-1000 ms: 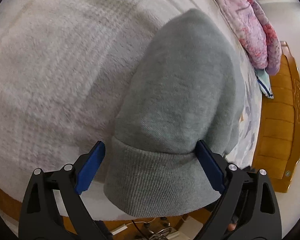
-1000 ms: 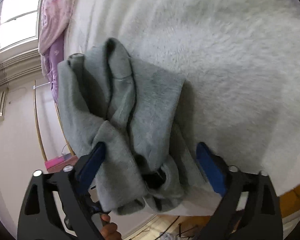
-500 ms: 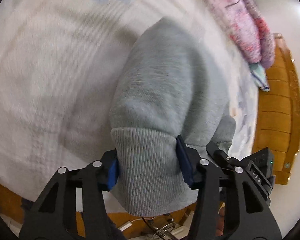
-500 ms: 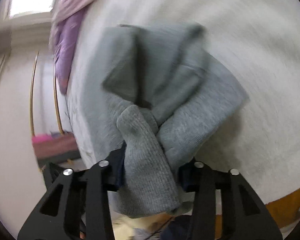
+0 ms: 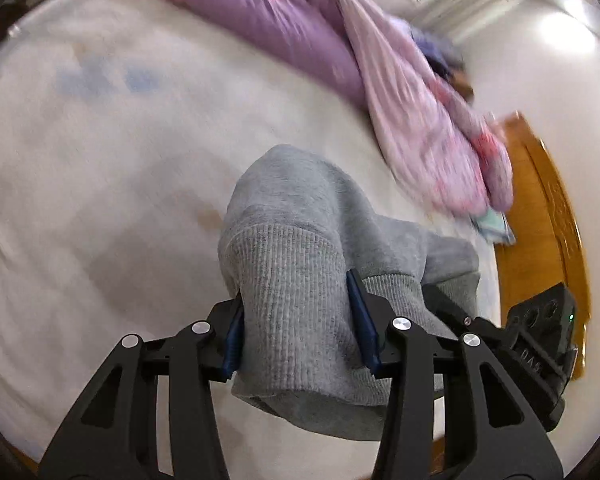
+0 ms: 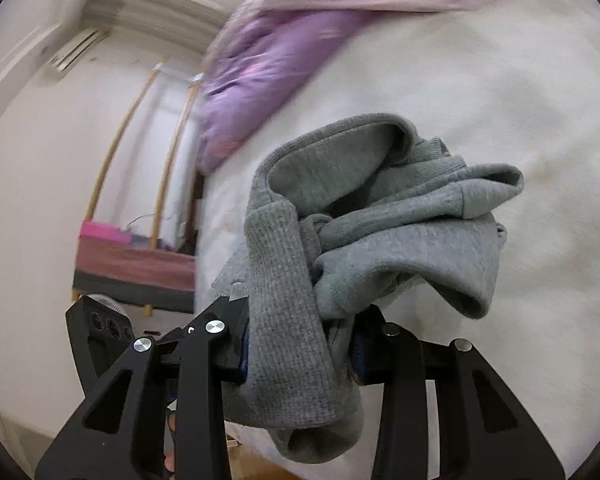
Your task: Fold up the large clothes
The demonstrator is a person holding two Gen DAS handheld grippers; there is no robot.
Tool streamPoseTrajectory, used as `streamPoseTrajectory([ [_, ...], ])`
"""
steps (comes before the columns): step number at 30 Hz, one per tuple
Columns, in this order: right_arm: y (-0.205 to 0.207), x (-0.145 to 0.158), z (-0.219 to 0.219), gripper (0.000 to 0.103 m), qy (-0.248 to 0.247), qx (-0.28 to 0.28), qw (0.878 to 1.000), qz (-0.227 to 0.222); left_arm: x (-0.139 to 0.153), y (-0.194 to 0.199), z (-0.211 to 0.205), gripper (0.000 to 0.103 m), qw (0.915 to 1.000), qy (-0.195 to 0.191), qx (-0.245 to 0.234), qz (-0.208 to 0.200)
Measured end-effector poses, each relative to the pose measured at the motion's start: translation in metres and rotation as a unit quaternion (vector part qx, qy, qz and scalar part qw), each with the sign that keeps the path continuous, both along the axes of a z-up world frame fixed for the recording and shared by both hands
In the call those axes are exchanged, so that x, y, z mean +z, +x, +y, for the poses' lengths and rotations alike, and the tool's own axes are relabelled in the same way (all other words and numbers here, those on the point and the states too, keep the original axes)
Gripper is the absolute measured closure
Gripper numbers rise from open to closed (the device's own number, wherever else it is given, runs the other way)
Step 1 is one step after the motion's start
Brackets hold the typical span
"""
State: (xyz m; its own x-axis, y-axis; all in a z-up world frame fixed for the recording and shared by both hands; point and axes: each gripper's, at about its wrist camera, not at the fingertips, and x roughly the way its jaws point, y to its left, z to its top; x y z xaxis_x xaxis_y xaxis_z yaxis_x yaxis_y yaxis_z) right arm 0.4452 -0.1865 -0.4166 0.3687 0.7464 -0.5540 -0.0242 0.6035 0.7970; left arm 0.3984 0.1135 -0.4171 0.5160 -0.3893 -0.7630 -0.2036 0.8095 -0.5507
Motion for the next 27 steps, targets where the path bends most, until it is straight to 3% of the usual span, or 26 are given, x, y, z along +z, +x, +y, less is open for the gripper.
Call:
streamPoseTrajectory([
  [3,0.045,0.007,0.086,0.069,0.003,0.039,0.998,-0.044,0.01,0.027,0.068,0.058,0.9987,0.029,0.033,-0.026],
  [6,0.066,-0.004,0.141,0.069,0.002,0.044,0.997,-0.067,0.007,0.05,0.122,0.058,0.9949,0.066,0.05,-0.057],
  [8,0.068,-0.029,0.173,0.069,-0.011,0.039,0.998,-0.047,-0.008,0.062,0.143,0.058,0.9911,0.112,0.046,-0.056],
  [11,0.058,-0.079,0.204,0.067,-0.059,0.044,0.997,0.014,-0.047,0.069,0.163,0.058,0.9882,0.15,0.027,-0.013],
  [14,0.042,-0.116,0.221,0.066,-0.11,0.06,0.99,0.068,-0.103,0.053,0.193,0.057,0.9902,0.114,0.048,0.065],
  [15,0.035,-0.122,0.221,0.063,-0.118,0.058,0.988,0.08,-0.114,0.042,0.198,0.055,0.99,0.11,0.052,0.071],
  [16,0.023,-0.13,0.214,0.051,-0.131,0.038,0.986,0.096,-0.119,0.033,0.199,0.047,0.9889,0.119,0.054,0.071],
  [17,0.016,-0.134,0.208,0.044,-0.132,0.025,0.986,0.103,-0.121,0.025,0.199,0.039,0.9874,0.129,0.058,0.071],
  [20,0.0,-0.145,0.191,0.043,-0.13,0.004,0.984,0.121,-0.124,0.009,0.209,0.027,0.9862,0.123,0.085,0.072],
  [27,-0.012,-0.141,0.179,0.043,-0.148,-0.028,0.979,0.136,-0.12,0.004,0.203,0.024,0.9842,0.131,0.084,0.085],
])
